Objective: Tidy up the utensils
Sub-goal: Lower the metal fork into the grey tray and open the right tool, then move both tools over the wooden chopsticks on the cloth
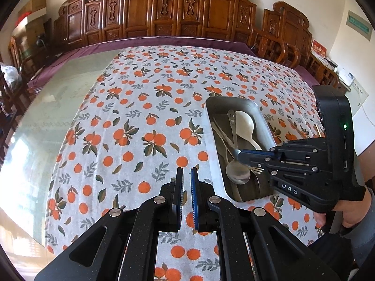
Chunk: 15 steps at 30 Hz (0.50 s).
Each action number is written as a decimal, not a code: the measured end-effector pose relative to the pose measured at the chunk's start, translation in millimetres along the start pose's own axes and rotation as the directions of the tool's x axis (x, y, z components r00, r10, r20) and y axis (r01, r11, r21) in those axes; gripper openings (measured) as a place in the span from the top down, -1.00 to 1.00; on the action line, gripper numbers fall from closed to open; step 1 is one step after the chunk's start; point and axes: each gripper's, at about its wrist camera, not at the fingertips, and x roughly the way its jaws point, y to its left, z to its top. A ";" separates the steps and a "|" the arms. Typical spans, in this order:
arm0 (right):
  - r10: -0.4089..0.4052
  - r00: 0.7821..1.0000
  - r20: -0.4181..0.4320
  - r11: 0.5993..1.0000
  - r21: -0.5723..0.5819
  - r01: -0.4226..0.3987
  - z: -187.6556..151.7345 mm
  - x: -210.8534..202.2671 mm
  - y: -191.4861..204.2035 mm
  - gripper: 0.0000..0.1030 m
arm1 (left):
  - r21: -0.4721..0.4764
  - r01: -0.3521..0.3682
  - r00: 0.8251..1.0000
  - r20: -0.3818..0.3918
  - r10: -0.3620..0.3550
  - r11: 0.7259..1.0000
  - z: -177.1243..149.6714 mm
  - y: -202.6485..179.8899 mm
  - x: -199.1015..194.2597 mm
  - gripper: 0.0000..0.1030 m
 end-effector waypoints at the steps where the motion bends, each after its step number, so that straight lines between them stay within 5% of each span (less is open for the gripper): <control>1: 0.002 1.000 -0.003 1.000 0.002 -0.002 -0.6 1.1 0.1 0.96 | 0.000 0.000 1.000 -0.001 0.000 1.000 -0.2 -0.3 0.2 0.90; 15: -0.003 0.997 0.075 1.000 0.018 0.001 -18.3 -45.8 -10.7 0.93 | 0.028 0.015 1.000 0.015 -0.015 1.000 3.7 -23.8 -9.3 0.90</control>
